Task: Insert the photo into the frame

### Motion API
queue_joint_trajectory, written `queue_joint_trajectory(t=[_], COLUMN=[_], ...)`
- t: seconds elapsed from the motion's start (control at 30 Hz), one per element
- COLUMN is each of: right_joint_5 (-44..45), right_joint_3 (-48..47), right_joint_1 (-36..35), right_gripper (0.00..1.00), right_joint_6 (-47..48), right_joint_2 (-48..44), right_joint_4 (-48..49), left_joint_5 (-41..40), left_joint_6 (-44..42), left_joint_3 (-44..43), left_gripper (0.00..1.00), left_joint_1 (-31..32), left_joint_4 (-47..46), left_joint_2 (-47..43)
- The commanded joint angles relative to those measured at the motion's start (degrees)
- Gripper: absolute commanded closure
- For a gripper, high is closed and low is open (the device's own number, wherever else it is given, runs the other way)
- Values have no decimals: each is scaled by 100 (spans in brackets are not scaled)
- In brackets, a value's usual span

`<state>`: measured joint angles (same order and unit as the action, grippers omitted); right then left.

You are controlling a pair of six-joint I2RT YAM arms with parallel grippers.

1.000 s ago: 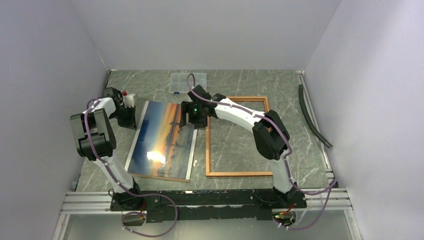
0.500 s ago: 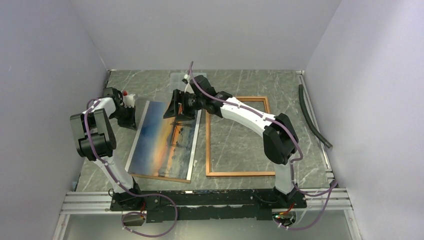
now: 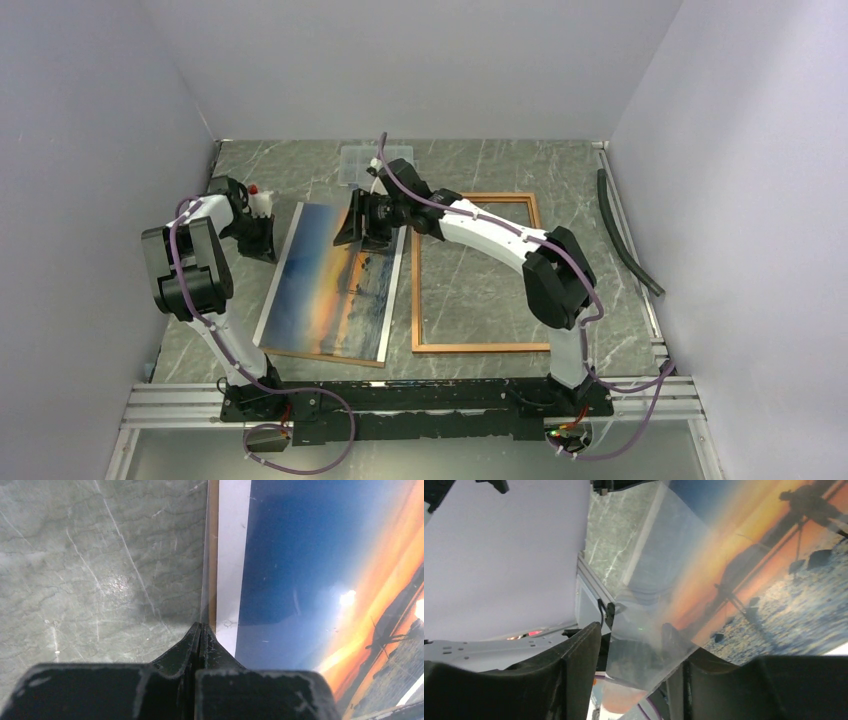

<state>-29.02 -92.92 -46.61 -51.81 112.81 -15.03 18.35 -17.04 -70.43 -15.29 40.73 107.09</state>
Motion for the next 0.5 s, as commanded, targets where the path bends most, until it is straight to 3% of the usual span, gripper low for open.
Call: queue_joint_trajectory(t=[0.0, 0.1, 0.27, 0.47], right_joint_5=[334, 407, 238, -191], right_joint_3=[46, 203, -63, -863], right_joint_1=[84, 157, 353, 958], right_gripper=[55, 73, 99, 100], right_joint_6=[79, 59, 216, 1069], right_joint_2=[-442, -567, -578, -965], right_joint_4=[-137, -96, -314, -1424], left_joint_5=[147, 121, 99, 234], left_joint_6=[-1, 3, -57, -74], left_joint_3=[-156, -356, -743, -1343], left_gripper=[97, 92, 68, 55], left_joint_1=[-4, -64, -97, -54], left_joint_4=[256, 392, 662, 1199], left_joint_2=[-249, -251, -453, -729])
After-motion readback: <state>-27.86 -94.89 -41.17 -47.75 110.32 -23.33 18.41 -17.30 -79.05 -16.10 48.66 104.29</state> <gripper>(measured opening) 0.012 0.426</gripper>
